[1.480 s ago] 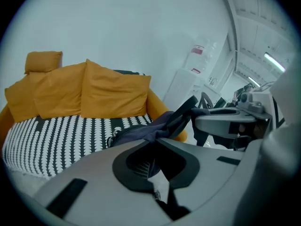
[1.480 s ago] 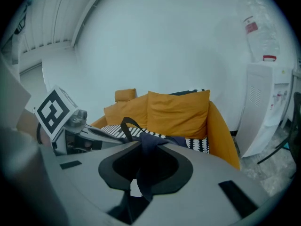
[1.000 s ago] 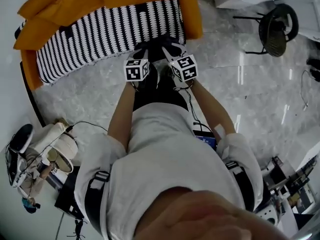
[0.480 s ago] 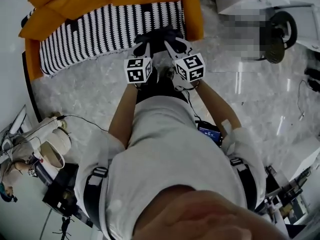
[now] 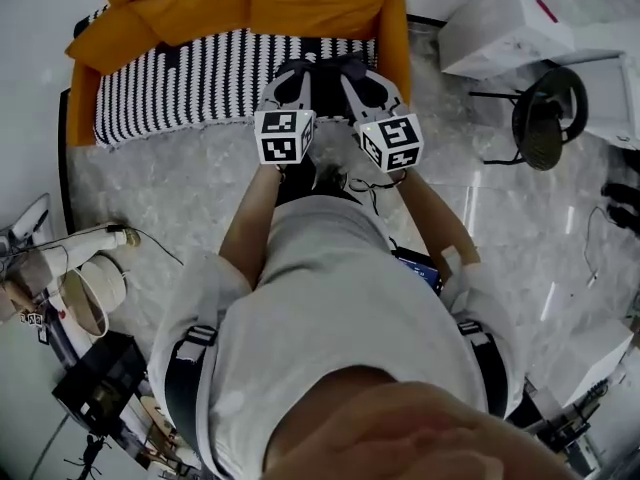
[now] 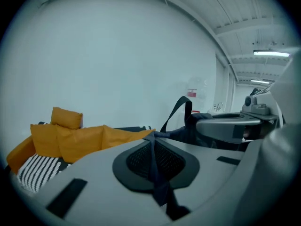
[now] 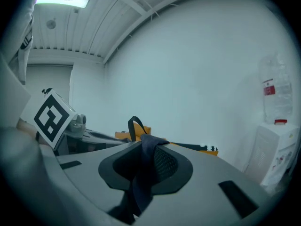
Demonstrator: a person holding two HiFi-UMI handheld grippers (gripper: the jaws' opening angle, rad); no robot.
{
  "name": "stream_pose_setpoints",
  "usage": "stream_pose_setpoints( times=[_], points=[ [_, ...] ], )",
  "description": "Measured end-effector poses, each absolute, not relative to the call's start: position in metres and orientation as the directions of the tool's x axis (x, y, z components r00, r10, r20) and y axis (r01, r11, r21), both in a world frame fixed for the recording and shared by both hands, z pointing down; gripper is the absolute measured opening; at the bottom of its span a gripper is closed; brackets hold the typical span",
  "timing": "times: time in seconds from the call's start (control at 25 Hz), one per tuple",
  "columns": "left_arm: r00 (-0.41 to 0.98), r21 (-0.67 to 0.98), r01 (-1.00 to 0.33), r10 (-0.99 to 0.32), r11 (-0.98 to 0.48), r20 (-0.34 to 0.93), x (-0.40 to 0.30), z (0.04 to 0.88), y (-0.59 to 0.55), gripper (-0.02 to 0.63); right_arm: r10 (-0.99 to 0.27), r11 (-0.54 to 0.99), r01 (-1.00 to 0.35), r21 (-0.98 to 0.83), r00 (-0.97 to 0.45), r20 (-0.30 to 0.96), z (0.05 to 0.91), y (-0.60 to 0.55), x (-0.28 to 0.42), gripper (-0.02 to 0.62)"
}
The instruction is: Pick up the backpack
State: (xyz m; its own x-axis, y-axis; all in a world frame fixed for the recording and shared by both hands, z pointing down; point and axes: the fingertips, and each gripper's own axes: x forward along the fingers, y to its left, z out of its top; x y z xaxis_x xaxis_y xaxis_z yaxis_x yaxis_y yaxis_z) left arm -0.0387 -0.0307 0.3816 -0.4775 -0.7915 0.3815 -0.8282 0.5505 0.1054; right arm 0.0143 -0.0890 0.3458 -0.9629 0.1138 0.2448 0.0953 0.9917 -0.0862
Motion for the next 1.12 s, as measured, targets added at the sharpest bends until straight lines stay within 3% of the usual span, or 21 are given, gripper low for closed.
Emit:
stream_pose_setpoints(
  times=[0.56,1.12],
  points=[
    [-0.518,-0.035,-0.853,-0.833,0.522,0.194,-0.033,0.279,-0.044,0.017,0.051,0.998,0.054,0.029,-0.994,0.093,0.254,-0.102,0.020,0.072],
    [-0.512,-0.048,-0.858,-0.842,0.512,0.167,-0.025,0.263,-0.045,0.015,0.041,0.997,0.046,0.065,-0.997,0.069,0.239,-0.102,0.028,0.072]
  ],
)
